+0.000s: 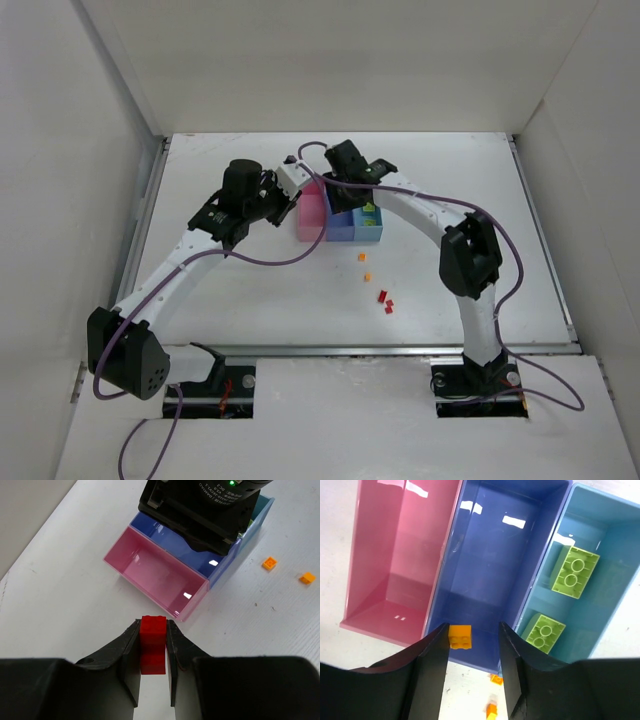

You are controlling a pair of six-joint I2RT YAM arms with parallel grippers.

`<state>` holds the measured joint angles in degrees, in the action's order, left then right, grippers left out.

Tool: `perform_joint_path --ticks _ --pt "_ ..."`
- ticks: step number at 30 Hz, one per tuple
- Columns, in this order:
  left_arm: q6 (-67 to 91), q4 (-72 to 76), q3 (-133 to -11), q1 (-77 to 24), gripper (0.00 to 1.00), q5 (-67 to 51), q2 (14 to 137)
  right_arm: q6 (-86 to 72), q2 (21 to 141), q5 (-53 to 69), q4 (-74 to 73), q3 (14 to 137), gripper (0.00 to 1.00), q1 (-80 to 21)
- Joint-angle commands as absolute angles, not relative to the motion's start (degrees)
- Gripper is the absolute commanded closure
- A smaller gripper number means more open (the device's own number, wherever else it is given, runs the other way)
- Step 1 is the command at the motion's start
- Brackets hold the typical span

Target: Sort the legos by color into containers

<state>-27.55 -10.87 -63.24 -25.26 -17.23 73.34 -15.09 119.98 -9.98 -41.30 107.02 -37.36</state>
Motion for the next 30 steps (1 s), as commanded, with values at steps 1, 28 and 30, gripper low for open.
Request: perform_joint_path --ticks 1,28,30 --pt "-27.33 -8.7 -64.25 -24.87 1.0 -18.28 71.19 -14.41 119.09 -11.87 -43.06 110.12 0.52 -37.27" --pt "-27.33 -9.23 -65.83 -24.87 1.0 -16.7 71.72 -9.06 100.04 -7.47 -39.64 94.8 0.16 -37.27" --pt "-27.33 -9.23 -65.3 -24.87 1.0 -16.18 71.72 -8.53 95.64 -6.86 -41.81 91.07 0.18 -37.79"
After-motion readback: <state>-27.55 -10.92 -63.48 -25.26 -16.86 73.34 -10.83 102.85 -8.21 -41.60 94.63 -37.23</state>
